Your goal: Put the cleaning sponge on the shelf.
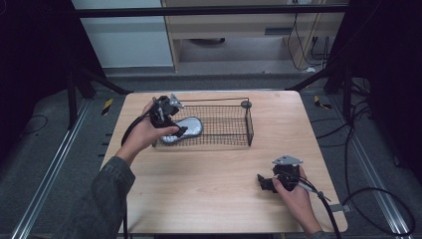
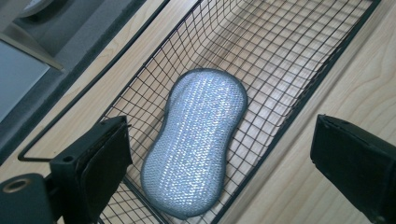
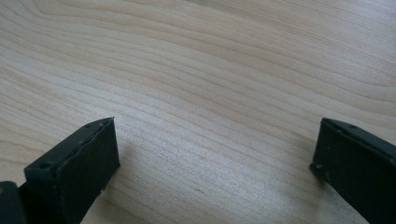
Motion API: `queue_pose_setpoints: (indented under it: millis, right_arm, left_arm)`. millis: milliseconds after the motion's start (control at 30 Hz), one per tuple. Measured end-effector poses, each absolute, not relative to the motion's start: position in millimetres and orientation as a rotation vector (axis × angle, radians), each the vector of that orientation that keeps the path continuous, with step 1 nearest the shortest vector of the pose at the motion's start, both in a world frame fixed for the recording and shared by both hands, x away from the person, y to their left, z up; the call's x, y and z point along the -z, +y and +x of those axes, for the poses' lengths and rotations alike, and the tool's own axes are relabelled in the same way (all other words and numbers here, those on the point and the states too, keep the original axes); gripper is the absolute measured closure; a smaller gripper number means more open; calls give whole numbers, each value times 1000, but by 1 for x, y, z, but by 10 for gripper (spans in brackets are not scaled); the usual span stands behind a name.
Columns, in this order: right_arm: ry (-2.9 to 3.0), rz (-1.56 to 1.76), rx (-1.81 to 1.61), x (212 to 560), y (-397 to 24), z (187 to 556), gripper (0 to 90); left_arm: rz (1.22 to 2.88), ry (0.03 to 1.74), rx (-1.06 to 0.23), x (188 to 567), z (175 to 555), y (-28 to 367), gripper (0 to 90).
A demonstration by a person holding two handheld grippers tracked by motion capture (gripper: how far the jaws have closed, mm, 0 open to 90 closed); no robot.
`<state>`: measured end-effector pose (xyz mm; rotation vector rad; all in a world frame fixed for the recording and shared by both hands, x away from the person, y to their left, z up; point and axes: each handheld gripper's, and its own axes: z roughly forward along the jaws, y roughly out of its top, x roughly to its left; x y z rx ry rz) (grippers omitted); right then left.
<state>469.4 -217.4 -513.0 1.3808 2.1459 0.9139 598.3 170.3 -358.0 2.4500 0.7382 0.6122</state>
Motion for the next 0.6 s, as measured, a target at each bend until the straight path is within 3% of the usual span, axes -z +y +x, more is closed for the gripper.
queue_pose_setpoints:
  millis: [300,600]
  right_arm:
    - [2142,1382,-913,513,-217,469,6]
    - [2143,1391,-916,513,-217,469,6]
  left_arm:
    - [2372,789,-613,365,556,183,40]
    - [2344,902,-616,401,513,211,41]
